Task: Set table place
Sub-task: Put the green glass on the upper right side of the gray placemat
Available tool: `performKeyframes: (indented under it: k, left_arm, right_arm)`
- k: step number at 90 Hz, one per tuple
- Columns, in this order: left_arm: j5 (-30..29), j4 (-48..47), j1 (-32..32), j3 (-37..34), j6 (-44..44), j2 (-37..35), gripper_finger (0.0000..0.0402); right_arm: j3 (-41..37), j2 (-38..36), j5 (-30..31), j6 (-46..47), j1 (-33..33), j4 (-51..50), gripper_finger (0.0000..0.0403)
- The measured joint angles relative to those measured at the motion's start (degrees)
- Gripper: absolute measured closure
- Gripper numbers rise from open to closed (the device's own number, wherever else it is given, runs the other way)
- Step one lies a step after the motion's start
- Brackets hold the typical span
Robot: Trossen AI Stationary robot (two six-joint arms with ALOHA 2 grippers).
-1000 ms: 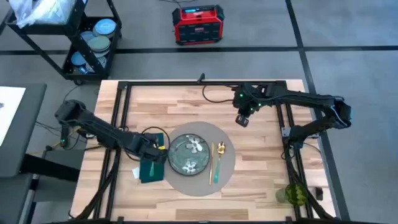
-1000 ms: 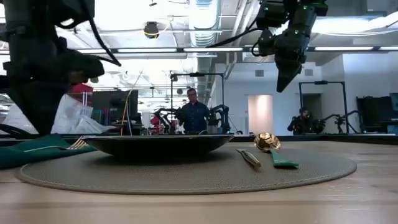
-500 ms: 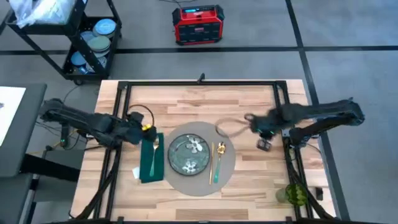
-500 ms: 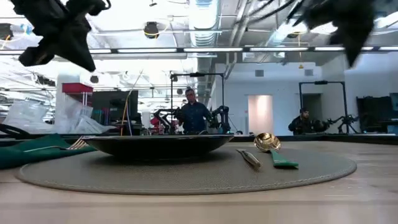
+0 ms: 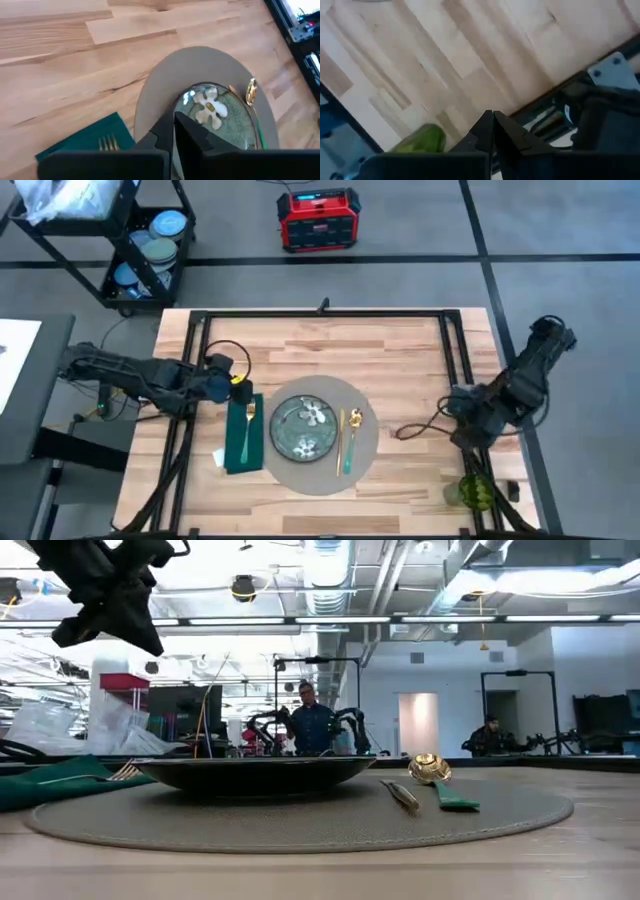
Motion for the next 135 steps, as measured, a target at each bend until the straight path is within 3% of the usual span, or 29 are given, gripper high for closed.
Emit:
performKeyframes:
  k: [16,30,41,70,99,118,135]
  left_arm:
    - [1.03,4.21,-0.02,0.04,3.58,1.11,0.0402]
    - [0.99,5.39,0.29,0.07,3.92,1.45,0.0402]
    - [0.99,5.51,0.35,0.07,2.46,1.59,0.0402]
    - [0.99,5.46,0.37,0.07,-0.95,2.39,0.0402]
    - [0.95,5.01,0.46,0.07,-2.56,2.36,0.0402]
    - [0.92,4.95,0.46,0.07,-4.13,4.23,0.0402]
    - [0.96,7.12,0.46,0.07,-4.86,5.59,0.0402]
  right_arm:
    - [0.0,1.64,-0.82,12.65,8.52,10.92,0.0323]
    - [0.0,5.91,-0.87,21.34,15.41,11.81,0.0247]
    - [-0.04,9.49,-1.28,28.55,21.38,12.01,0.0215]
    - [-0.04,9.35,-1.3,39.93,32.18,12.37,0.0226]
    - [0.0,8.3,6.3,39.17,32.49,21.6,0.0232]
    - [0.0,13.1,6.16,39.04,32.56,17.97,0.0233]
    - [0.0,17.59,2.29,39.11,32.52,14.11,0.0237]
